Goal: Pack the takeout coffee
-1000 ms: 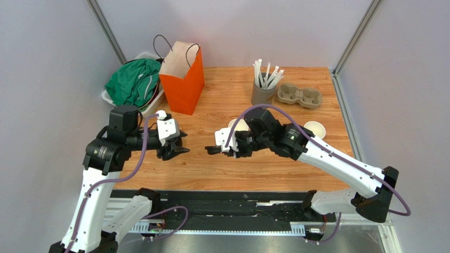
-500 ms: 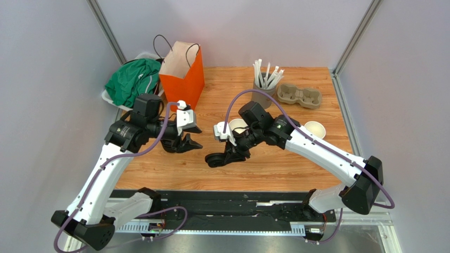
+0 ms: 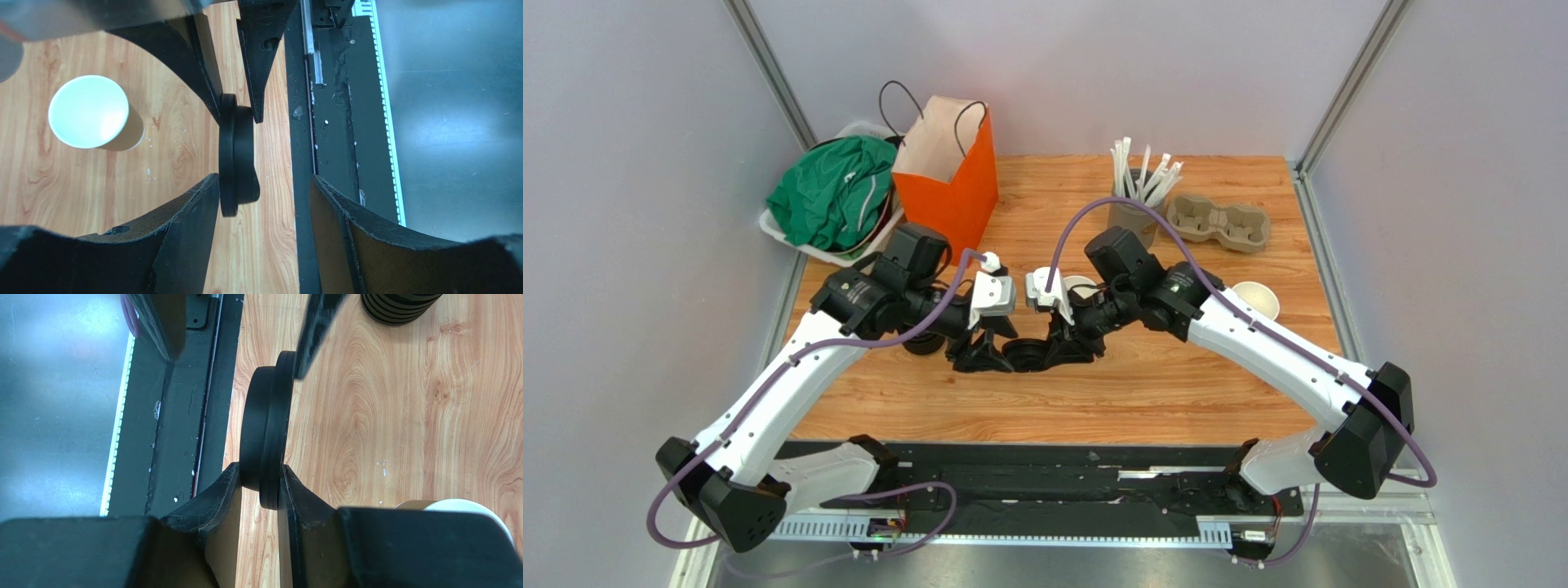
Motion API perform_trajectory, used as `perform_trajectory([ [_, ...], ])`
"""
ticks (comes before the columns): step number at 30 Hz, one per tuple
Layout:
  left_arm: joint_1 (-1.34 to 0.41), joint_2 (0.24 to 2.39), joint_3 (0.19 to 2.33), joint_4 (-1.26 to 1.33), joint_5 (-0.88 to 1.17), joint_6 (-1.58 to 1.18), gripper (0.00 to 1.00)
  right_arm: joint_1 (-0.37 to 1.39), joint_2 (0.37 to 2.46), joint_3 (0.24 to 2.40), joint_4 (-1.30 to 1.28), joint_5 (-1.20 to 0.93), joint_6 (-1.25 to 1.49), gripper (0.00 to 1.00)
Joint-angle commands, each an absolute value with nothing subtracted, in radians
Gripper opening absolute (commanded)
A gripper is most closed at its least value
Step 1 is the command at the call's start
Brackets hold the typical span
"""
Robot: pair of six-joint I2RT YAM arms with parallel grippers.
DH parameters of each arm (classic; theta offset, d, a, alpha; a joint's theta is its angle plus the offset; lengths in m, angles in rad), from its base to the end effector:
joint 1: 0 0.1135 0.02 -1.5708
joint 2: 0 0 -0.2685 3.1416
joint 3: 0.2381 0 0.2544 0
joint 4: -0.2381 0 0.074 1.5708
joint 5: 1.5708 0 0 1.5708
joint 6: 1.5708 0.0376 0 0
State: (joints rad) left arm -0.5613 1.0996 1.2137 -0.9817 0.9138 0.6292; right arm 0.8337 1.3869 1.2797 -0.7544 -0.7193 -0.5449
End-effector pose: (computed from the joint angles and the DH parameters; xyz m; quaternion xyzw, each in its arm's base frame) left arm 0.1531 -0.1315 0.3665 0.5982 0.6124 -0.4035 0.3230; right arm 0.1764 0.2312 0.3331 -0.6526 0.5997 0.3734 0.2741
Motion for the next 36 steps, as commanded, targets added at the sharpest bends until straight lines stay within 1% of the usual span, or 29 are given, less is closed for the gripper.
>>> perform_trajectory([
  [1,-0.584,1.143,1.213,-0.913,0.876,0.586,0.64,0.833,1.390,1.279,-0.693,-0.715,-0.511,0.18],
  [5,-0.584,1.161,1.233,-0.841,0.809,0.549,0.63,0.834,1.396,1.270,-0.693,-0.722,-0.509,0.18],
  [9,-0.584,1.160,1.233,-0.812,0.810,0.523,0.62,0.841,1.408,1.270,-0.699,-0.736,-0.514,0.18],
  [14,-0.587,1.166,1.194,-0.805,0.830,0.538,0.63,0.864,1.413,1.276,-0.696,-0.704,-0.522,0.18],
  [20,-0.611,1.181,1.210,-0.919,0.923,0.624,0.63,0.864,1.401,1.272,-0.684,-0.661,-0.525,0.17],
  [27,-0.640,1.216,1.227,-0.983,0.899,0.673,0.63,0.864,1.368,1.258,-0.655,-0.630,-0.519,0.17],
  [32,-0.644,1.232,1.230,-0.940,0.861,0.644,0.61,0.864,1.342,1.241,-0.641,-0.635,-0.518,0.15],
  [36,-0.626,1.195,1.238,-0.855,0.828,0.560,0.59,0.862,1.306,1.207,-0.624,-0.624,-0.531,0.15],
])
